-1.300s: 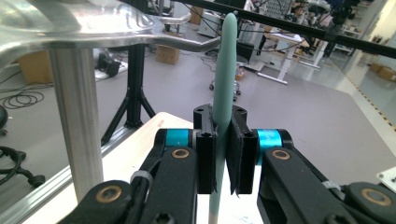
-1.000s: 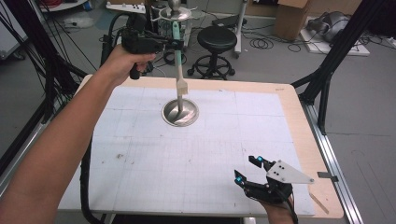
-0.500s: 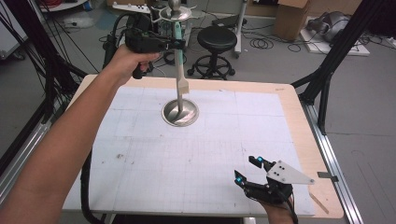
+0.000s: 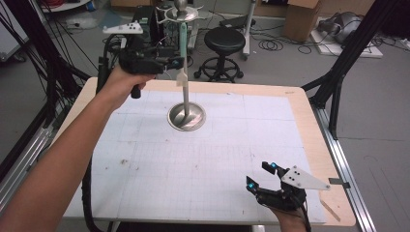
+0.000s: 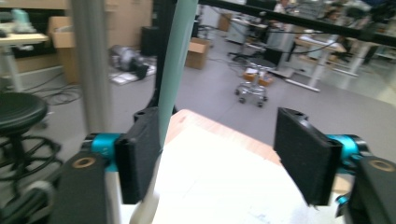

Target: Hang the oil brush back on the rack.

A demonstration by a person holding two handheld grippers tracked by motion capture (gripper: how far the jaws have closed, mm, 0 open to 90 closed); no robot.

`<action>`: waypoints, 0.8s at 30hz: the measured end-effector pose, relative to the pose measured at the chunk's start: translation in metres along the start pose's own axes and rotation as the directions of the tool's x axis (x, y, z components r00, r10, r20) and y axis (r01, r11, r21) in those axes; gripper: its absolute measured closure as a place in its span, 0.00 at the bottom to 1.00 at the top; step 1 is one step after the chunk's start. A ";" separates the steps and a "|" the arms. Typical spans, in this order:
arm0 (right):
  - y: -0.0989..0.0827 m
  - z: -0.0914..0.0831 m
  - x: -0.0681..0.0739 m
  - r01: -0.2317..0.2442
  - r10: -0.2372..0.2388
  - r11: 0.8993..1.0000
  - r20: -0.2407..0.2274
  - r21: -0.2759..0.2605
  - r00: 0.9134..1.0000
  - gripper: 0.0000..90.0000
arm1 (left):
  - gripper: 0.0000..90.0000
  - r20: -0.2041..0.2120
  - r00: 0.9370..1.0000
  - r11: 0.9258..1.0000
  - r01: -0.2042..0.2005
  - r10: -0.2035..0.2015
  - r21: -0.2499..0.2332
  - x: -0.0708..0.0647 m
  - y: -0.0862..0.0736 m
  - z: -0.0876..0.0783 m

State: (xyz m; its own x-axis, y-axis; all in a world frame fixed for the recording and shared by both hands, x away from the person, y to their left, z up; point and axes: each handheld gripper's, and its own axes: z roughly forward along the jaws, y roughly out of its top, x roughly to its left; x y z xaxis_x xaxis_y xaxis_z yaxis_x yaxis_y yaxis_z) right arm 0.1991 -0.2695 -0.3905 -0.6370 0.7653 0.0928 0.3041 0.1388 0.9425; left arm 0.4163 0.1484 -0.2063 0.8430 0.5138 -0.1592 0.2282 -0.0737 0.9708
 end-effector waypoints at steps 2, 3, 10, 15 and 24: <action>-0.001 0.000 0.000 -0.003 0.003 1.000 -0.007 -0.001 1.000 0.27 | 0.30 -0.025 1.000 1.000 0.008 -0.009 -0.011 0.000 -0.010 -0.009; -0.001 -0.001 0.000 -0.003 0.003 1.000 -0.010 0.000 1.000 0.27 | 0.30 -0.035 0.999 1.000 0.013 -0.014 -0.020 -0.001 -0.016 -0.014; 0.000 -0.002 0.002 0.006 -0.006 1.000 -0.013 -0.004 1.000 0.27 | 0.29 -0.052 0.998 0.995 0.027 -0.033 -0.097 -0.015 -0.067 -0.054; 0.000 -0.003 0.004 0.000 0.000 1.000 -0.004 -0.013 1.000 0.27 | 0.28 -0.058 0.998 0.992 0.022 -0.030 -0.125 -0.031 -0.098 -0.077; -0.004 -0.005 0.002 -0.013 0.014 1.000 0.054 -0.012 0.998 0.21 | 0.18 -0.128 0.989 0.993 -0.085 0.074 -0.079 -0.055 -0.153 -0.102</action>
State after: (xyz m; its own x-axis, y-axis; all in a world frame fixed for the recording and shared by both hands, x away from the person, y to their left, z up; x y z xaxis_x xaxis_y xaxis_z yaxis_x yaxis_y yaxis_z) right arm 0.1933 -0.2719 -0.3930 -0.5933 0.8001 0.0885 0.3044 0.1213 0.9448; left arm 0.2852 0.2185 -0.3274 0.7884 0.6120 -0.0625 0.1171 -0.0495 0.9919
